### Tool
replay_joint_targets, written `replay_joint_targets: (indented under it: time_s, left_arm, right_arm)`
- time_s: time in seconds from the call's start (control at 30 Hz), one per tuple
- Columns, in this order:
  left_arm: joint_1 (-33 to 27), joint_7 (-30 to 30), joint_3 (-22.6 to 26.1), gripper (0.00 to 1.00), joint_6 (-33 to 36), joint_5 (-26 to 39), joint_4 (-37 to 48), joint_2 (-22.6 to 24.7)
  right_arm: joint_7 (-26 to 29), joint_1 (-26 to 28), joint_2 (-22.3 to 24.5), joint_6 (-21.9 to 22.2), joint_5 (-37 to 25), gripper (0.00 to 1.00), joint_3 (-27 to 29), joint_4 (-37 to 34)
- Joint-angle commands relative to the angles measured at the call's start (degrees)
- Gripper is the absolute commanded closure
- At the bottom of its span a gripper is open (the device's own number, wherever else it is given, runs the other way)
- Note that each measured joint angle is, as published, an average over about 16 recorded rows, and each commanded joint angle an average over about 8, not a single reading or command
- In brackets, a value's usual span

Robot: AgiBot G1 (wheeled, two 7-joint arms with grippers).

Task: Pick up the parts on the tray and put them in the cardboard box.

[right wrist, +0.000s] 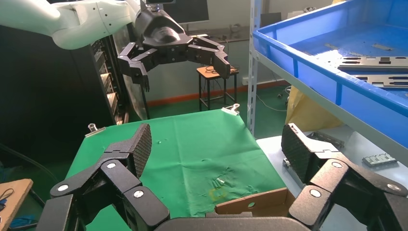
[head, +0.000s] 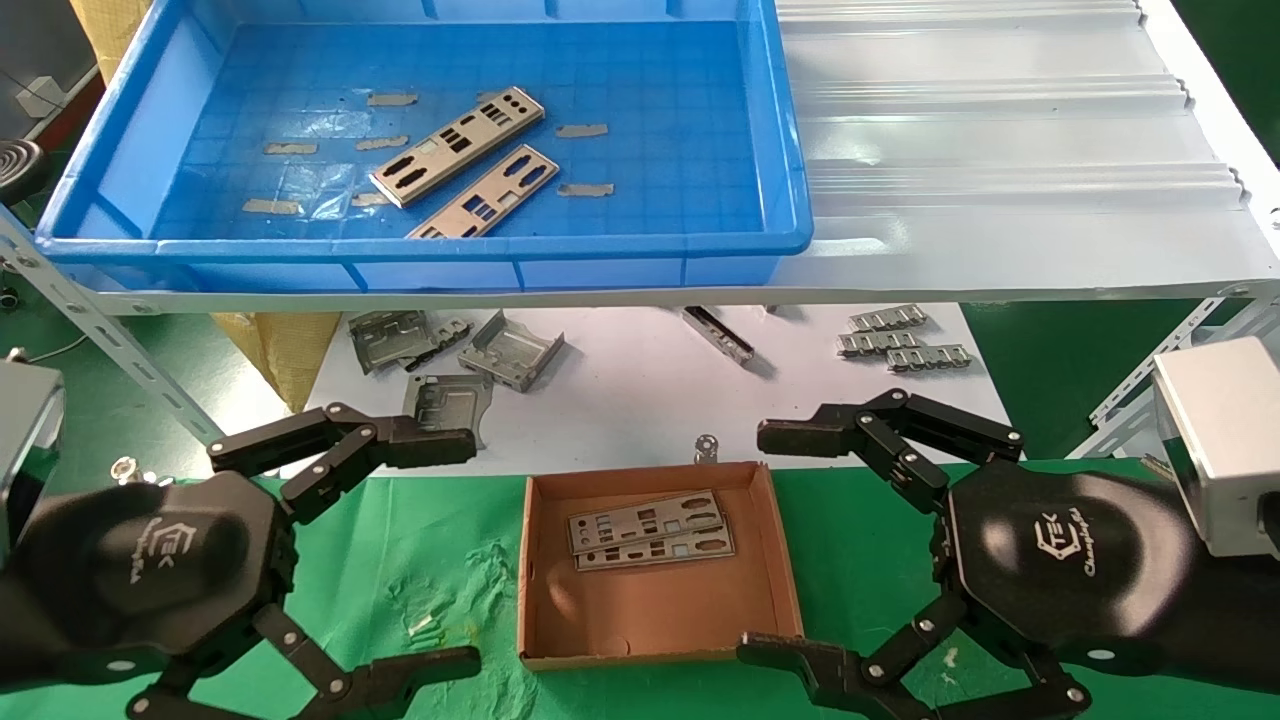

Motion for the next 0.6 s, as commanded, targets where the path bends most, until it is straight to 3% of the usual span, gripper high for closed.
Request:
replay_joint_targets:
  time_s: [0.03, 0.6]
  left_arm:
    - [0.0, 0.0, 0.0, 0.0, 0.0, 0.0, 0.0, 0.0]
    - [0.0, 0.0, 0.0, 0.0, 0.0, 0.0, 0.0, 0.0]
  right_arm:
    - [0.0, 0.0, 0.0, 0.0, 0.0, 0.0, 0.0, 0.0]
    - [0.0, 0.0, 0.0, 0.0, 0.0, 0.0, 0.0, 0.0]
